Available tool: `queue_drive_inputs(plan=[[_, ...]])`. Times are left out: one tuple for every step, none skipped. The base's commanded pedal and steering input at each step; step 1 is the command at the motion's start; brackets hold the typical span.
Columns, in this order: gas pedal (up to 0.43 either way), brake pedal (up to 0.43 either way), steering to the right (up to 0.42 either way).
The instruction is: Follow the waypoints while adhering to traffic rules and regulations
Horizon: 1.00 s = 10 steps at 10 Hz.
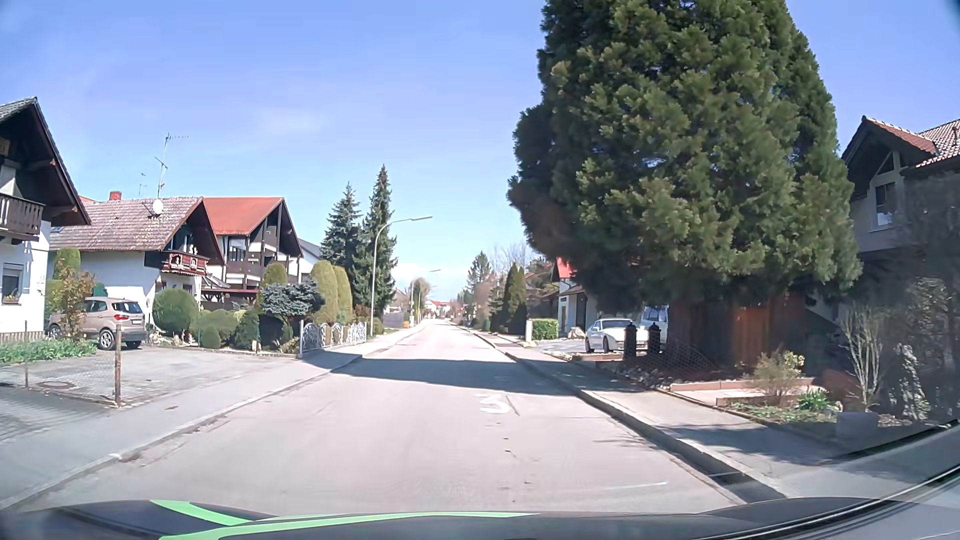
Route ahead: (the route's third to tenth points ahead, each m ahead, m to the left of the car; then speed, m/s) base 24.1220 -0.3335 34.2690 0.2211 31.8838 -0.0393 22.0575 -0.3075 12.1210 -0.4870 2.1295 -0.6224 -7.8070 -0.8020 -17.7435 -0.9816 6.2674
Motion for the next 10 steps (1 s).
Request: queue_drive_inputs(plan=[[0.0, 0.0, -0.004], [0.0, 0.0, -0.004], [0.0, 0.0, 0.0], [0.0, 0.0, 0.002], [0.0, 0.0, 0.003], [0.0, 0.0, 0.007], [0.0, 0.0, 0.01], [0.0, 0.0, 0.012], [0.0, 0.03, 0.012], [0.0, 0.085, 0.012]])
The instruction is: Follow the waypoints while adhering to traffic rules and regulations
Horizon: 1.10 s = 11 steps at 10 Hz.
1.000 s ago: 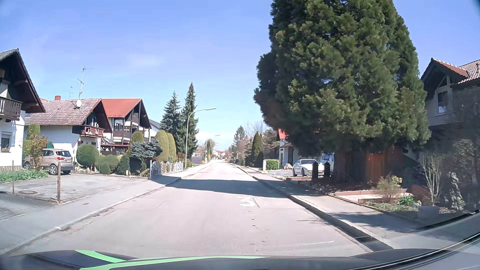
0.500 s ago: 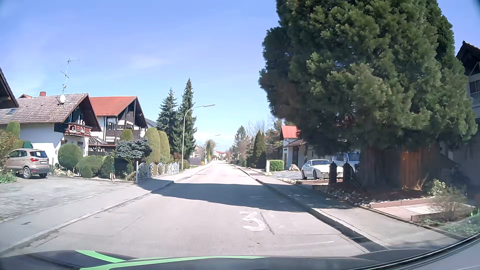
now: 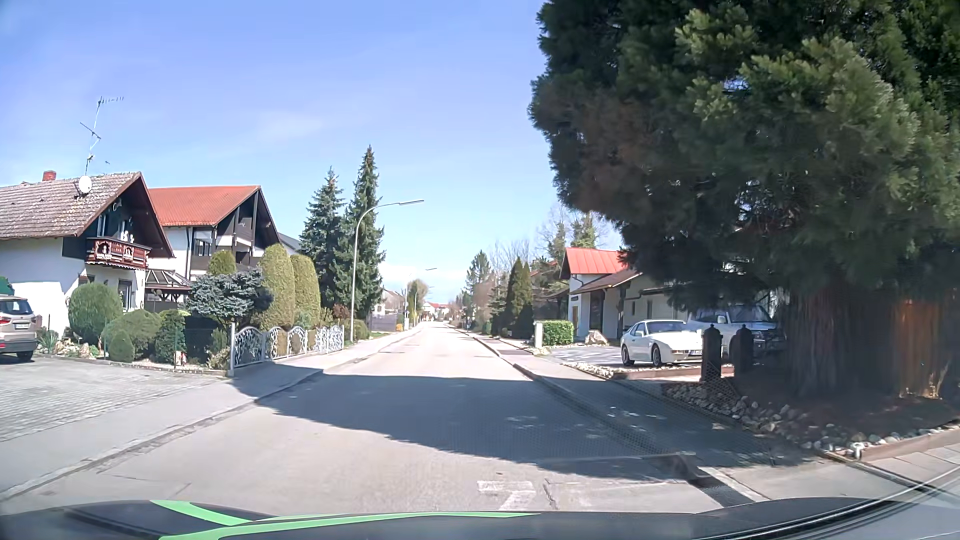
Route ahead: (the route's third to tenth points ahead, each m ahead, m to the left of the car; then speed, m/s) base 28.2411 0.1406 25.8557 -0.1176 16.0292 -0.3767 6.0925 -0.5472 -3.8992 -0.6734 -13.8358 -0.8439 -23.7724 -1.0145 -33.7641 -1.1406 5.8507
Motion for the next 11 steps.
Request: queue_drive_inputs(plan=[[0.0, 0.122, 0.012], [0.0, 0.134, 0.012], [0.0, 0.152, 0.012], [0.0, 0.159, 0.012], [0.0, 0.177, 0.012], [0.0, 0.183, 0.012], [0.0, 0.195, 0.012], [0.0, 0.201, 0.012], [0.0, 0.207, 0.007], [0.0, 0.207, 0.0], [0.0, 0.213, -0.005]])
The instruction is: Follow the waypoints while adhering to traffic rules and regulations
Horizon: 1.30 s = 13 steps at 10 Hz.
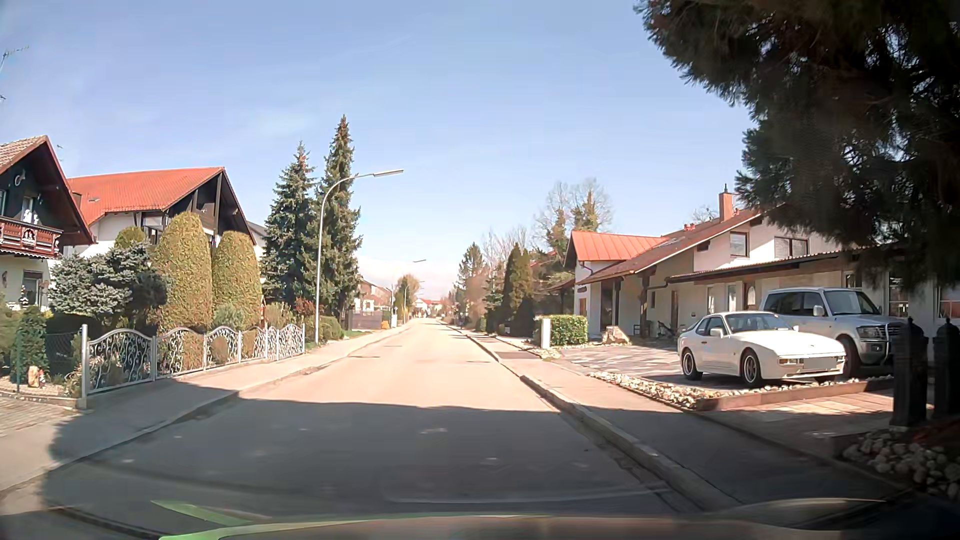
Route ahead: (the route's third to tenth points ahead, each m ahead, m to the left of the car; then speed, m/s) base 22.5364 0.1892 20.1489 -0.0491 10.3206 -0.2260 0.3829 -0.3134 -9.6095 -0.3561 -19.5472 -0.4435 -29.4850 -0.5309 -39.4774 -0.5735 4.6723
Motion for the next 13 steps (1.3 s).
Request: queue_drive_inputs(plan=[[0.0, 0.213, -0.005], [0.0, 0.22, -0.005], [0.0, 0.226, -0.006], [0.0, 0.226, -0.009], [0.0, 0.232, -0.013], [0.0, 0.232, -0.014], [0.0, 0.238, -0.015], [0.0, 0.238, -0.016], [0.0, 0.238, -0.018], [0.0, 0.238, -0.02], [0.0, 0.244, -0.021], [0.0, 0.238, -0.024], [0.0, 0.238, -0.025]])
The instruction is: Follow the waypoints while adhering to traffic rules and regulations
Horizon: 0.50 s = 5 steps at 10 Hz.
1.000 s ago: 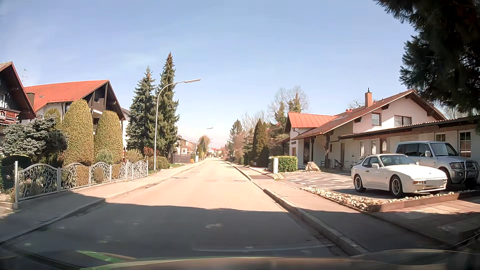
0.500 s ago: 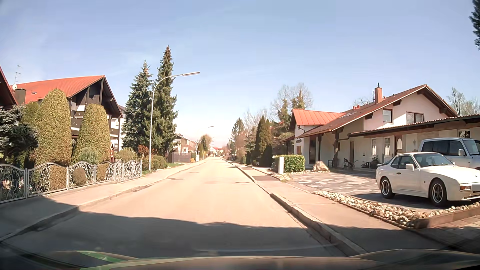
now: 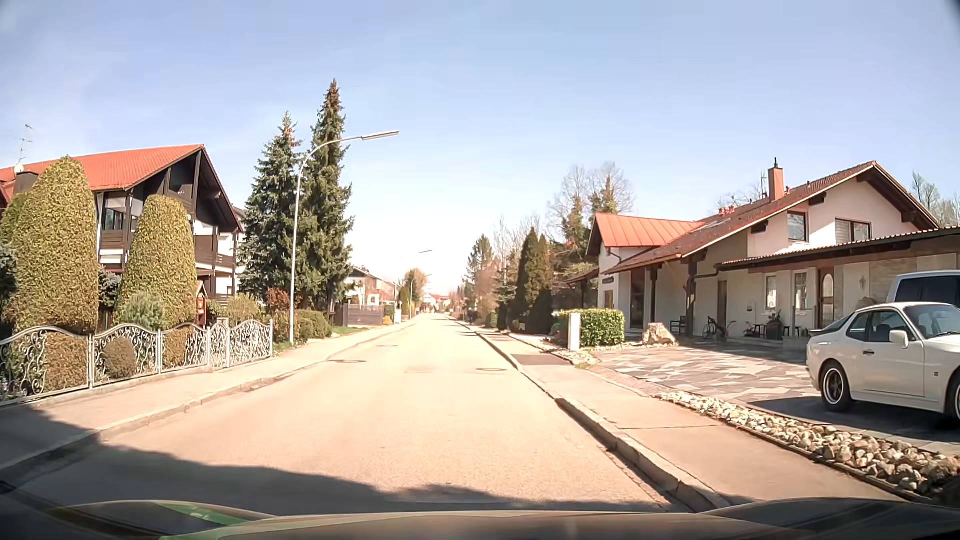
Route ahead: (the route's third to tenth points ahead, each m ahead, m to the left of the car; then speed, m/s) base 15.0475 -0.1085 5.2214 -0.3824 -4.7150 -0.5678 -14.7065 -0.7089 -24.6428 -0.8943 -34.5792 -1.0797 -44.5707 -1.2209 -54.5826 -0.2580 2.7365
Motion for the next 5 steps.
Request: queue_drive_inputs(plan=[[0.0, 0.244, -0.025], [0.0, 0.238, -0.025], [0.0, 0.244, -0.025], [0.0, 0.238, -0.025], [0.0, 0.238, -0.027]])
